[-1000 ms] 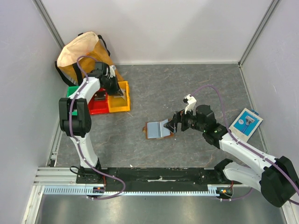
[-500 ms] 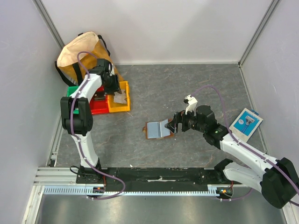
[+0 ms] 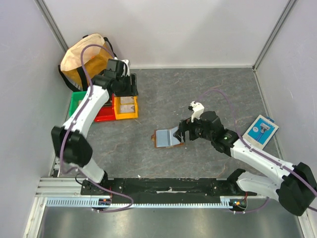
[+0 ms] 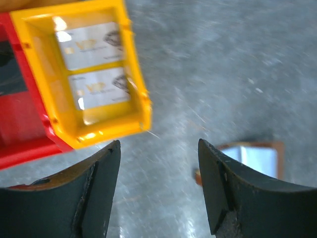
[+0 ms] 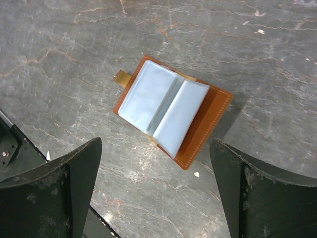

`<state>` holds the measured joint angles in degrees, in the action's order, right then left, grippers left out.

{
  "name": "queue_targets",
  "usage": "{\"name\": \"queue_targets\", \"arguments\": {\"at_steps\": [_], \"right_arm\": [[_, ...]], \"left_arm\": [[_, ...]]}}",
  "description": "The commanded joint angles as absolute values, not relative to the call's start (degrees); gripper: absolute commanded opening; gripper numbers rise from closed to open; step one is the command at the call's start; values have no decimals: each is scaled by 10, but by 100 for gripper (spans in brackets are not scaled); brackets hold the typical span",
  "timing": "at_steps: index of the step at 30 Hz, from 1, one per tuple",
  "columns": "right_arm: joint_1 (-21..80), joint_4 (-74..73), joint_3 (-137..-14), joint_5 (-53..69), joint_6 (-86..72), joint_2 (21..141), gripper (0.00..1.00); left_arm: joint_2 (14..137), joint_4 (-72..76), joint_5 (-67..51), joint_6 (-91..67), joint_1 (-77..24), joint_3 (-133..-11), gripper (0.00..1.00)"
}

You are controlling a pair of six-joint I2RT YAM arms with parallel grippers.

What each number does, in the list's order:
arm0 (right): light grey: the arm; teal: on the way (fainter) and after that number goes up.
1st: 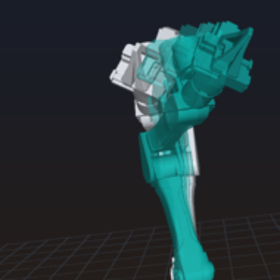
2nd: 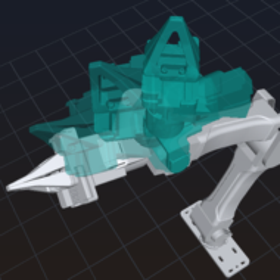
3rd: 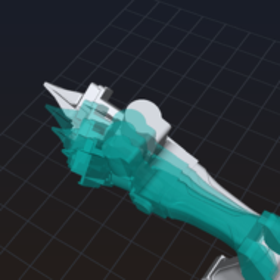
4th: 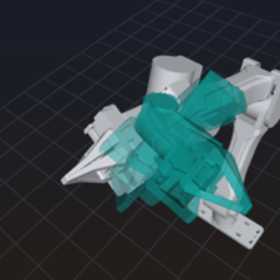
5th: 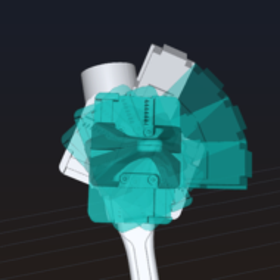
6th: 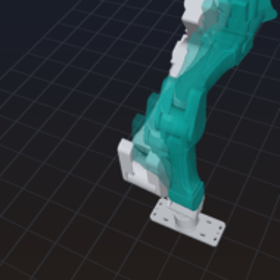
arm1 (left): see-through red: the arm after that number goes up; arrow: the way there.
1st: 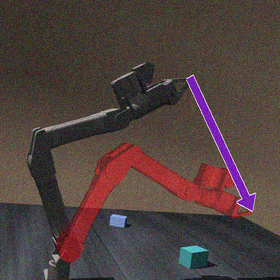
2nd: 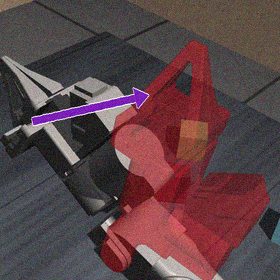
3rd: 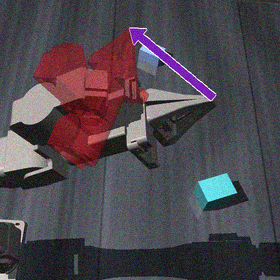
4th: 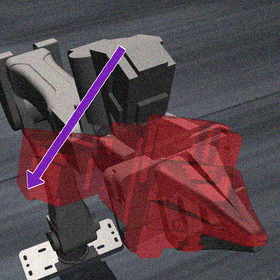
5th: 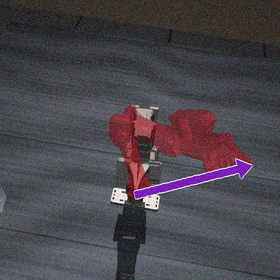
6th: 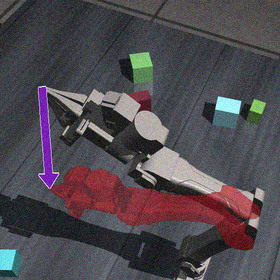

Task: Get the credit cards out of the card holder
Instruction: Remove the credit card from the card holder.

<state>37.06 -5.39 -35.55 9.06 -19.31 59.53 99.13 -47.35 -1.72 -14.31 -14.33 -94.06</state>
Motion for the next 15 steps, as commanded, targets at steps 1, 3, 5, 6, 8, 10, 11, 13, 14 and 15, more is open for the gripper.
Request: {"name": "queue_targets", "arguments": {"at_steps": [1,3,5,6,8,10,11,13,14,15], "right_arm": [[427,-91,-418,5,-158,636,96],[446,-100,-437,-27,-150,658,94],[464,-104,-451,-53,-142,683,91],[472,-106,-459,-61,-138,696,88],[486,-112,-474,-73,-136,721,85],[498,-114,-484,-89,-134,743,82],[504,-114,-490,-99,-134,753,80],[516,-114,-498,-112,-136,772,78],[521,-115,-502,-117,-137,780,78],[529,-115,-509,-122,-136,792,77]], "left_arm": [[859,-420,-58,-178,-202,-836,70],[820,-389,-83,-206,-227,-760,82],[789,-355,-90,-228,-262,-694,82],[774,-340,-83,-247,-279,-660,82],[748,-282,-80,-282,-305,-590,82],[739,-224,-77,-314,-324,-535,83],[742,-213,-77,-323,-332,-520,83],[762,-191,-57,-332,-346,-507,83],[772,-184,-48,-332,-352,-505,83],[789,-176,-36,-332,-358,-505,83]]}}
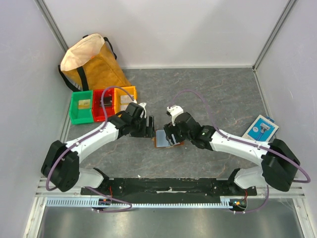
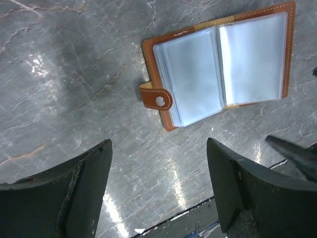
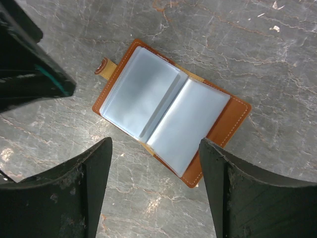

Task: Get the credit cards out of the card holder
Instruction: Remove the credit card from the card holder.

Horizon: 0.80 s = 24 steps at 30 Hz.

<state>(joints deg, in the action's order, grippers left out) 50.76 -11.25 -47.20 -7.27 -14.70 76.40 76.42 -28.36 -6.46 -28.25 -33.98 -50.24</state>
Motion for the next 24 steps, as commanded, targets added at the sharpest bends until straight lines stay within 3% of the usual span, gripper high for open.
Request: {"name": "queue_targets", "arguments": {"at_steps": [1,11,13,20,24], "right_arm": [[536,-117,-513,-130,-137,801,77],[573,-111,-534,-182,-149,872,74],[578,-104,-539,-185,-149,886,74],[591,-82,-552,-180,-153,936,79],[591,-71,-552,-177,-156,948,82]], "left_arm": [[802,-170,-26,-330,-361,-505,83],[892,-139,26,-328,-370,-505,69],[896,-132,23,-332,-375,-498,62],[857,-122,20,-348,-376,-447,14],[829,-111,3,-363,-376,-411,3]]}}
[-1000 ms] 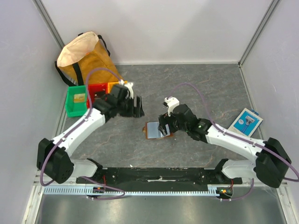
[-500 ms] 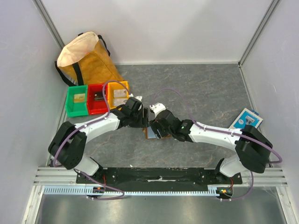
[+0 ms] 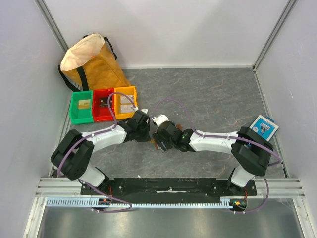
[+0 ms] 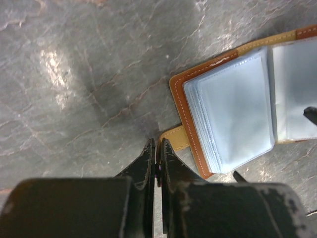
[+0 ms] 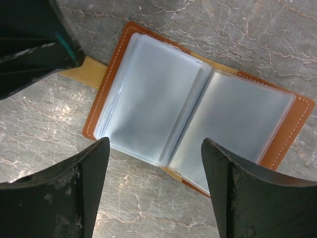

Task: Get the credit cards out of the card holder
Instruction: Remove the credit card from the card holder.

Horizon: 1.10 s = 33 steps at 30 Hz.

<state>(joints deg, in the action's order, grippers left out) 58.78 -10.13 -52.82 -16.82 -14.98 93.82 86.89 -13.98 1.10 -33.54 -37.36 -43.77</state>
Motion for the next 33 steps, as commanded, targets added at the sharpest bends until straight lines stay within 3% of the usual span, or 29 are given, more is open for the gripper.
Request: {"name": "queue_targets", "arguments": {"at_steps": [1,19,33], "right_arm": [[591,-69,-552,-179,-156,953,82],[596,-65,-552,-163,-139,968,84],[596,-76,-539,-206,-118,976,69]], "left_arm": [[823,-107,3,-369,-377,-403,2],[799,-89,-18,-392,-376,-346,2],[788,-97,-26,-391,-376,-330,2]]}}
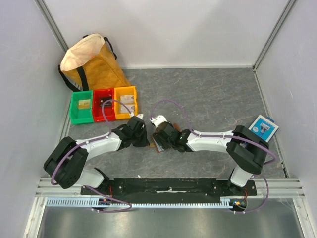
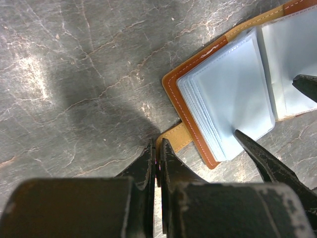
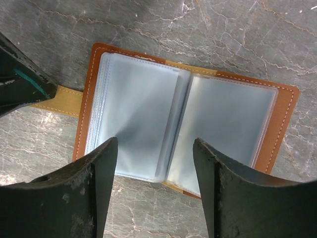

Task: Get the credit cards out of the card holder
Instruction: Remove the credit card from the card holder.

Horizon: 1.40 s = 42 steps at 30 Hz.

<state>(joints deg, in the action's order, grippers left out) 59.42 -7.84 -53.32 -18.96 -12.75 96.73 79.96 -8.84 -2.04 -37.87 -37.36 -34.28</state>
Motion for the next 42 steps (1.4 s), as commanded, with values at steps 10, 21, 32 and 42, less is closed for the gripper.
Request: {"name": "queue_targets", "arguments": {"at_steps": [10,21,32,42], "right_arm": [[596,-47,-542,-119,-140,961,77],[596,-69,-537,-207,-128,991,71],[575,-92,-545,-237,-126,955,46],[505,-119,-548,-260,-149,944,54]], "left_arm": [[785,-95,-27,-395,-376,-324,2],[768,-104,-27,-395,-376,-312,2],[752,-127,-29,-385,-377,-301,2],[749,-133,-30,-380,-375,-296,2]]}}
